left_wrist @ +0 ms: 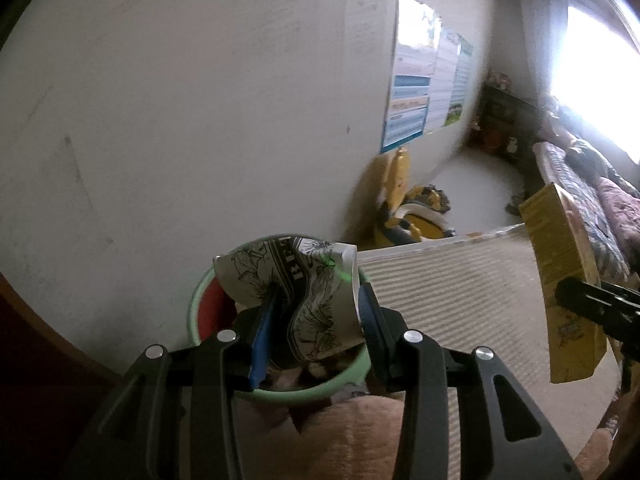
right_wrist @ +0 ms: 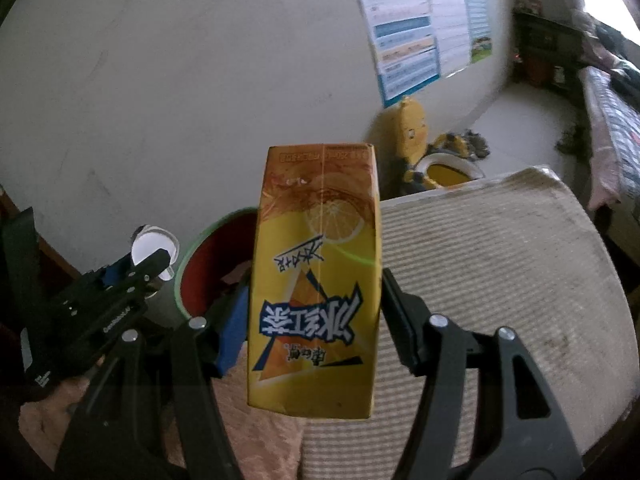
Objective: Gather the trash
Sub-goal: 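Lift the paper cup and yellow carton and carry both toward the bin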
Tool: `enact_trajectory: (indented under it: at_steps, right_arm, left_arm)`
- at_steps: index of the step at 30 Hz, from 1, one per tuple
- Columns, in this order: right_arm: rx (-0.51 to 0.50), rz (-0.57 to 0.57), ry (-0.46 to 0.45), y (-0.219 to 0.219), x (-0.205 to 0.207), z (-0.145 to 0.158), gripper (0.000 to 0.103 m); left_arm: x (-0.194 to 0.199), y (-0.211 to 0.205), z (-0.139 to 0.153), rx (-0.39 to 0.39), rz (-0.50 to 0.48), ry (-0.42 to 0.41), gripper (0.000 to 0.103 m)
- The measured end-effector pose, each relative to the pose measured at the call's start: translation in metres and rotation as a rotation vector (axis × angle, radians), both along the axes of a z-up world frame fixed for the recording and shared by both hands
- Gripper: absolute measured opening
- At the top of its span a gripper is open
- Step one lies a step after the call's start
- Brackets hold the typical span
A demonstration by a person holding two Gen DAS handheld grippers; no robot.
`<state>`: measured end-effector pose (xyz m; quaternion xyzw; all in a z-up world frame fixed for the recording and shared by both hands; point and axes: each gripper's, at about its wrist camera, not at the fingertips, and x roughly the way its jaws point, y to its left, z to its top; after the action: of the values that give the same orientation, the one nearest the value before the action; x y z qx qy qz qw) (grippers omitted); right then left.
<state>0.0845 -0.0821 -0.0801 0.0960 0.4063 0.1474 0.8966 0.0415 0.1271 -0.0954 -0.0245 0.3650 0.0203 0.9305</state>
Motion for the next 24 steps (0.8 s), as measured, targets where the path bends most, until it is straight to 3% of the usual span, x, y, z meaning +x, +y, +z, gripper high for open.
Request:
enact_trajectory:
  at_steps: [13,24]
  right_arm:
    - [-0.059,0.111,0.085,0.074,0.050,-0.031,0.059]
    - [-0.077,0.135,0.124,0.100,0.077,-0.046,0.059]
  left_arm:
    - [0.040,0.051,-0.034,-0.042,0.062,0.066,0.037]
    - [0.066,0.073,-0.052,-0.047,0.078,0.085,0.037]
